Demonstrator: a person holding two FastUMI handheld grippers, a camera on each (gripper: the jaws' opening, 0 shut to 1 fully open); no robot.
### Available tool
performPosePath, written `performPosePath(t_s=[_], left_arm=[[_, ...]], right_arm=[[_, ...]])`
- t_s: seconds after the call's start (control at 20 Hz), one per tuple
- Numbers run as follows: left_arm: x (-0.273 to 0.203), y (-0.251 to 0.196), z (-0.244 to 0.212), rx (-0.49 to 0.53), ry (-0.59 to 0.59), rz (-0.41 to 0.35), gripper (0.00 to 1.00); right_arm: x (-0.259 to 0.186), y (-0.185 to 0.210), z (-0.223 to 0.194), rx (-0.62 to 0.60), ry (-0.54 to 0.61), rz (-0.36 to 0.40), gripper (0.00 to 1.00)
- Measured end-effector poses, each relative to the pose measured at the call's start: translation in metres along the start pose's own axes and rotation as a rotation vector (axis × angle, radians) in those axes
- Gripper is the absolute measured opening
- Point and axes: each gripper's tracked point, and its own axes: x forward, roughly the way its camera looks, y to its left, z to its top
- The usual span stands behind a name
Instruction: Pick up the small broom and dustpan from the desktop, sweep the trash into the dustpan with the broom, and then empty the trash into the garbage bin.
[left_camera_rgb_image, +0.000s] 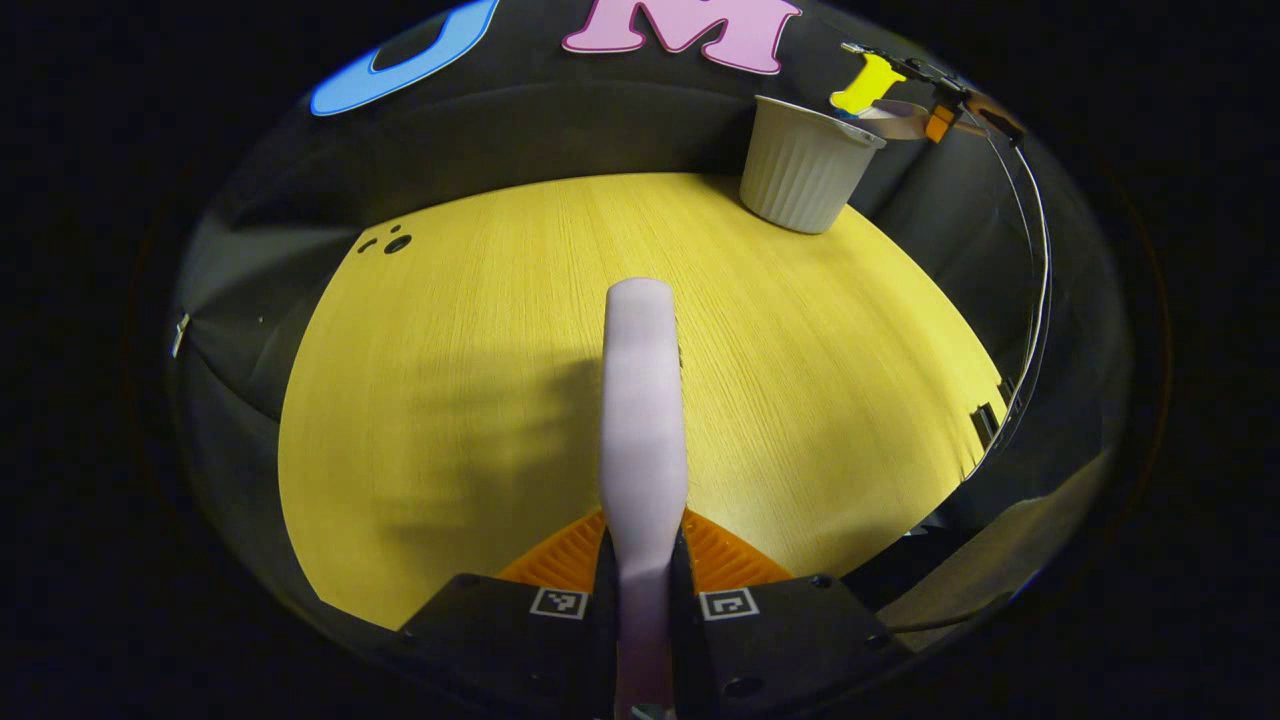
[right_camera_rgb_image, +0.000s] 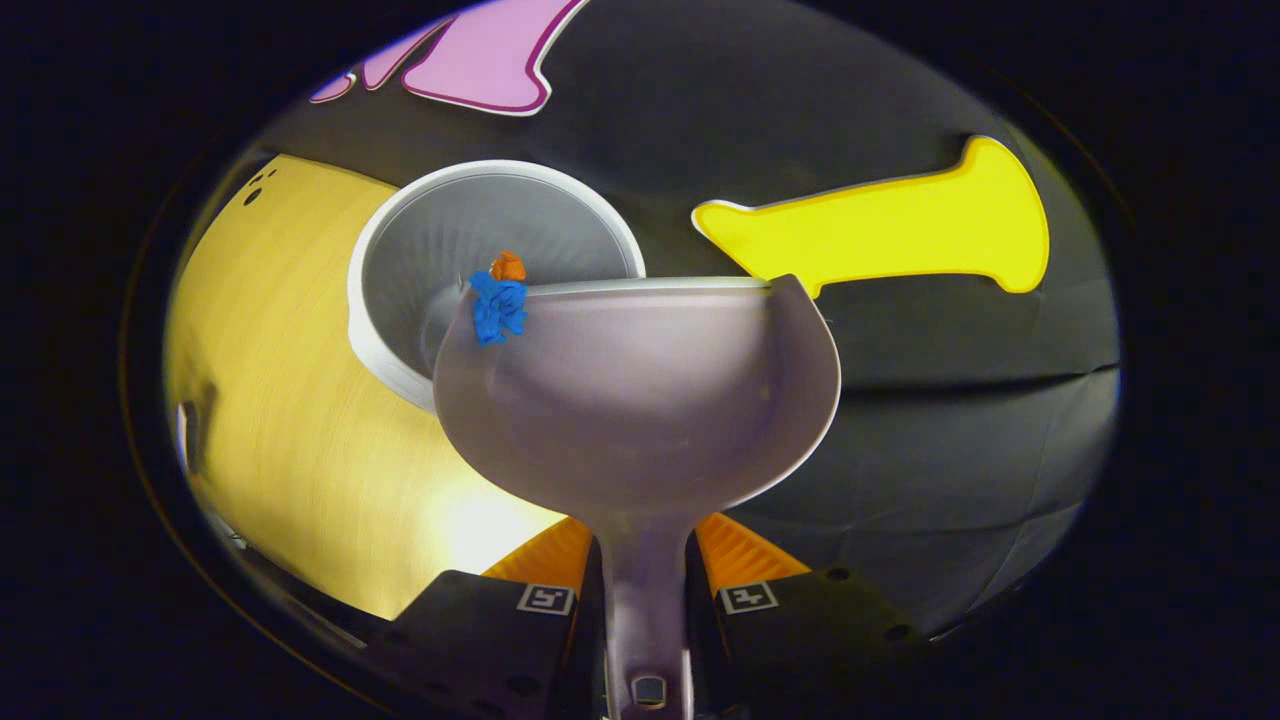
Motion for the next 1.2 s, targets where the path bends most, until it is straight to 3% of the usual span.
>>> performPosePath(t_s=[0.05,0.1,0.5,0.7,0.75,0.9,0.95,1.2], left_arm=[[0.000,-0.003,-0.002,-0.012,0.000,0.002,0.27],[0.000,-0.006,-0.003,-0.019,0.002,0.001,0.27],[0.006,-0.022,0.001,-0.047,0.006,0.015,0.26],[0.005,-0.024,0.000,-0.053,0.009,0.032,0.24],[0.004,-0.023,0.002,-0.047,0.008,0.040,0.24],[0.002,-0.022,0.006,-0.039,0.006,0.055,0.27],[0.001,-0.024,0.007,-0.044,0.004,0.053,0.24],[-0.003,-0.028,0.004,-0.039,0.002,0.062,0.28]], right_arm=[[0.000,0.001,0.000,-0.006,0.003,0.009,0.33],[0.000,0.002,0.000,-0.016,0.009,0.018,0.38],[-0.004,-0.016,0.018,-0.225,0.048,0.000,0.37],[0.000,-0.015,0.019,-0.212,0.040,0.016,0.41],[0.001,-0.015,0.018,-0.218,0.038,0.014,0.37],[0.002,-0.013,0.023,-0.242,0.007,0.009,0.41],[0.000,-0.013,0.024,-0.250,0.007,0.019,0.37],[0.000,-0.011,0.023,-0.220,0.002,0.047,0.37]])
